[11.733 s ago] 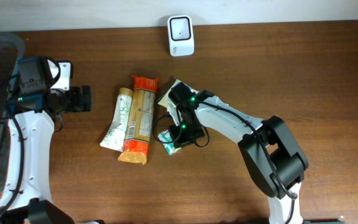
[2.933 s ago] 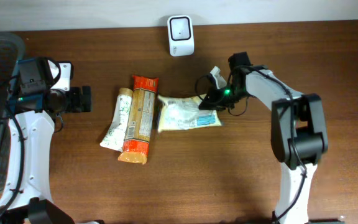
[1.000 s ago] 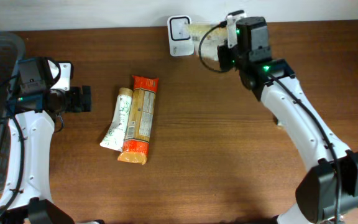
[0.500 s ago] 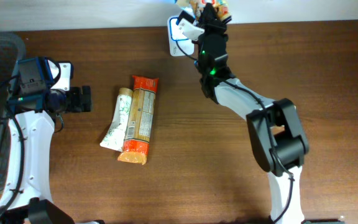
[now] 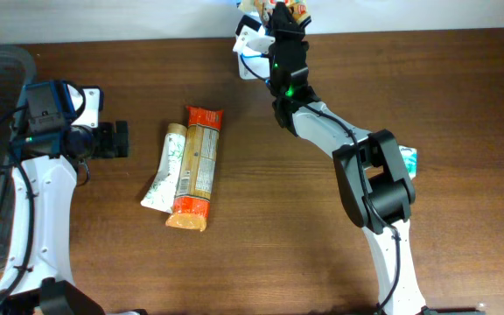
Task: Scan the item barcode
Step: 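Lift the wipes pack and hold it over the white scanner, then carry the wipes pack right and drop it beside the Kleenex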
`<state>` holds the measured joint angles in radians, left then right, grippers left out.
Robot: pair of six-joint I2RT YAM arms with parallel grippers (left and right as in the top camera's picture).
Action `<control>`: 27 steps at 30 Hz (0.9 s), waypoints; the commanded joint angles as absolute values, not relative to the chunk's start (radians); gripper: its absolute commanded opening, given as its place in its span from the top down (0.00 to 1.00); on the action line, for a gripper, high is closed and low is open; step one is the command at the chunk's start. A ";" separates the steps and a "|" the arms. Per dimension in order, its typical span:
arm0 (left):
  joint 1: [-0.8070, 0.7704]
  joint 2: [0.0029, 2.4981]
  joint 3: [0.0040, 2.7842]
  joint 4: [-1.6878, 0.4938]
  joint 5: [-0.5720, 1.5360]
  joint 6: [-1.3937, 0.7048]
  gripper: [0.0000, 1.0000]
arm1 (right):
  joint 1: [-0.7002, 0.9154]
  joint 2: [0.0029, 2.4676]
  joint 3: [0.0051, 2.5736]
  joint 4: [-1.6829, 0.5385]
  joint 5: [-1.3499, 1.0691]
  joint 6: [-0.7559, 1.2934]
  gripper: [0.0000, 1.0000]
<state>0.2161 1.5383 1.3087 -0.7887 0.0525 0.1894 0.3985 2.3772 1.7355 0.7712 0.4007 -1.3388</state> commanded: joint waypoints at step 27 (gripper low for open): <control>0.218 1.539 1.311 -0.787 0.059 0.184 0.01 | 0.206 1.701 1.769 -0.768 -0.129 0.297 0.96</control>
<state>0.2161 1.5383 1.3087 -0.7860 0.0521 0.1894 0.2974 1.7164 1.7798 -0.5934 0.0872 0.0383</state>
